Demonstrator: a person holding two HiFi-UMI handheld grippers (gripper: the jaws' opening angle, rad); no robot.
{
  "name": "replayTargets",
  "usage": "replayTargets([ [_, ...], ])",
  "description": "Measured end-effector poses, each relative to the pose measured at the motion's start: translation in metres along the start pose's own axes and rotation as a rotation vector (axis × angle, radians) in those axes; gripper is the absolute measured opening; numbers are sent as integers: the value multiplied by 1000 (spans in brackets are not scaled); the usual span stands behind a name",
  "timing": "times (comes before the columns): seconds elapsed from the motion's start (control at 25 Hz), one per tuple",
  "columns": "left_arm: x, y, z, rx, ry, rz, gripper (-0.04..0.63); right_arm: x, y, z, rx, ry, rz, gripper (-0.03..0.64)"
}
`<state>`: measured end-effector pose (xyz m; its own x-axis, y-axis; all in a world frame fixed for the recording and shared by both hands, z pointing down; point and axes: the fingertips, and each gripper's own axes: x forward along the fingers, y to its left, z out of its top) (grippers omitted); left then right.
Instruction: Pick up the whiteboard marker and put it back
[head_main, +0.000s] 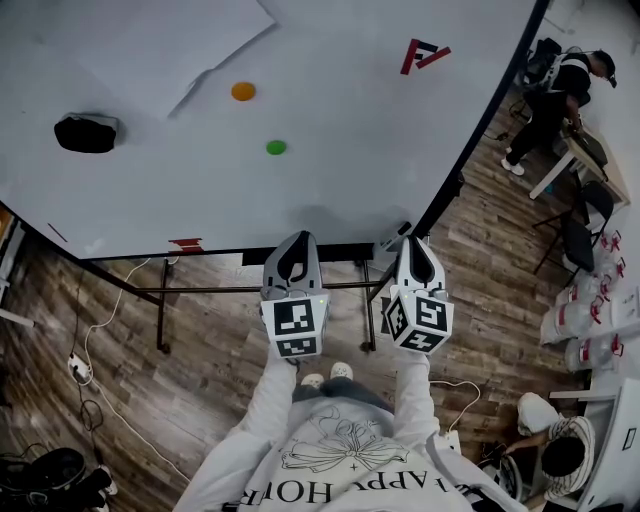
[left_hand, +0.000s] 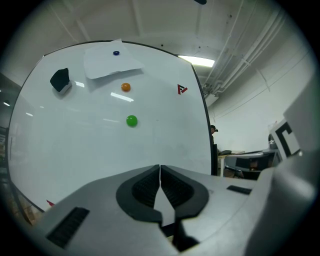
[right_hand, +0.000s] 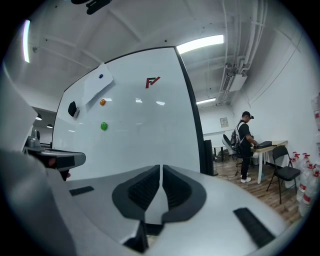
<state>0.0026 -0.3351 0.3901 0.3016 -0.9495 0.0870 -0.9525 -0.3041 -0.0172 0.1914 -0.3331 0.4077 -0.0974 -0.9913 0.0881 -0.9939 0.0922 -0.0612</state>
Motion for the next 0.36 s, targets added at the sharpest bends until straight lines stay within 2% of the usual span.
replayTargets([
  [0.36,-4,-1,1,0,0,-3,8,-3,1,3,-6,-3,2,18],
])
